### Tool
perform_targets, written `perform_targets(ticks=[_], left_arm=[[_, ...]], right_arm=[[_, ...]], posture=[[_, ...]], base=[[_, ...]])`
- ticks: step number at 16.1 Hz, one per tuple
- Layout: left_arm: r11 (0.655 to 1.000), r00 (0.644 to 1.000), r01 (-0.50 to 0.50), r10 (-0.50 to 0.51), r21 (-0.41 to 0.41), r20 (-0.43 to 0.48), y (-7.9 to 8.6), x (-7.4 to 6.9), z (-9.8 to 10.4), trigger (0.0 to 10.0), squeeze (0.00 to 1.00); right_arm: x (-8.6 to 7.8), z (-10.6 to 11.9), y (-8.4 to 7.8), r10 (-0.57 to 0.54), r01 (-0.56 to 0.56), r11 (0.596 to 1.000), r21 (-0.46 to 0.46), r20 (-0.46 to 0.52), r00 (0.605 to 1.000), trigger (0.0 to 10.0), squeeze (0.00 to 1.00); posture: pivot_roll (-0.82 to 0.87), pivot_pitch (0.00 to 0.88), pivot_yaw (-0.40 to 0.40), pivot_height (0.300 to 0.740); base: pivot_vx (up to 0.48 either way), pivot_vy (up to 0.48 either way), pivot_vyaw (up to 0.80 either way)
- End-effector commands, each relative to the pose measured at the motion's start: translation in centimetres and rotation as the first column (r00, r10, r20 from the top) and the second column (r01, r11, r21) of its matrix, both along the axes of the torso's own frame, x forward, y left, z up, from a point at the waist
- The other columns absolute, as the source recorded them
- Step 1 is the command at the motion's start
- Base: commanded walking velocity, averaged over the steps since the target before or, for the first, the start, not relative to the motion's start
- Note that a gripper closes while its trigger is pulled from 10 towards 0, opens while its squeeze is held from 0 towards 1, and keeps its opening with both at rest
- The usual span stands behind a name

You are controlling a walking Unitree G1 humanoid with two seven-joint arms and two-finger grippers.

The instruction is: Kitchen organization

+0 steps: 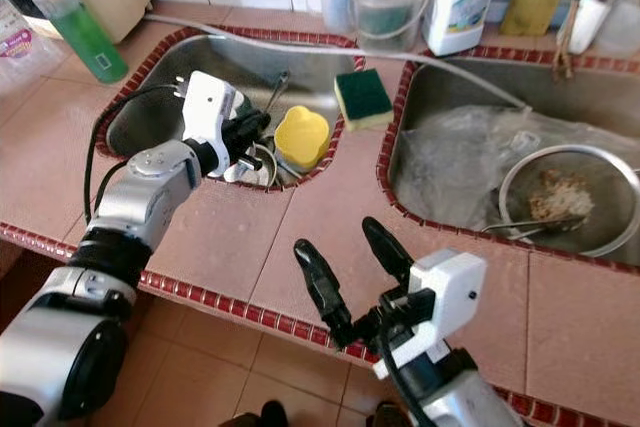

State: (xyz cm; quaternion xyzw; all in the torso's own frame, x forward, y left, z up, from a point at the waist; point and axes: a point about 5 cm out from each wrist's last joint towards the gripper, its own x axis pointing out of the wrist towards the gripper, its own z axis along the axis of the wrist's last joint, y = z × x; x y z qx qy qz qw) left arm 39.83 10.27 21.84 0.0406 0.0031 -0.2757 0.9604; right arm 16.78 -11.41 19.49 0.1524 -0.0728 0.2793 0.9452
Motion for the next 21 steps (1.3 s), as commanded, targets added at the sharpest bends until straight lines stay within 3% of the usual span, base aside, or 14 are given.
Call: perform_targets(ticks=[1,10,16,17,18,21], left_arm=[[1.0,1.0,0.0,0.0,0.02,0.013,0.4,0.1,0.3,10.0,0.0],[0.997,0.999,0.042,-0.045,0.072,0.028,0.5,0.8,1.0,10.0,0.0],[0.997,0.999,0.042,-0.044,0.068,0.021,0.6,0.9,0.7,10.0,0.0],[0.997,0.999,0.037,-0.038,0.066,0.019,0.7,0.9,0.7,10.0,0.27],[0.999,1.0,0.02,-0.02,0.049,0.001,1.0,1.0,0.6,10.0,1.0],[0.999,1.0,0.017,-0.017,0.04,-0.001,1.1,1.1,0.6,10.0,1.0]], right_arm=[[-0.8,0.6,0.4,0.014,-0.015,1.0,0.025,0.01,1.0,10.0,0.0],[-2.4,0.7,1.7,-0.003,0.006,0.994,0.105,-0.034,0.999,10.0,0.0],[-2.6,0.8,1.6,-0.01,0.015,0.994,0.107,-0.042,0.999,10.0,0.0],[-2.6,0.8,1.6,-0.01,0.014,0.994,0.107,-0.042,0.999,10.0,0.0],[-2.5,0.8,1.6,-0.01,0.014,0.994,0.105,-0.042,0.999,10.0,0.0],[-2.4,0.8,1.6,-0.007,0.011,0.995,0.103,-0.039,0.999,10.0,0.0]], posture=[[-0.35,0.296,0.188,0.74],[-0.35,0.329,0.254,0.74],[-0.35,0.338,0.248,0.74],[-0.35,0.338,0.248,0.74],[-0.35,0.339,0.245,0.74],[-0.35,0.338,0.243,0.74]], base=[[0.0,0.0,0.0],[0.0,0.0,0.0],[0.0,0.0,0.0],[0.0,0.0,0.0],[0.0,0.0,0.0],[0.0,0.0,0.0]])
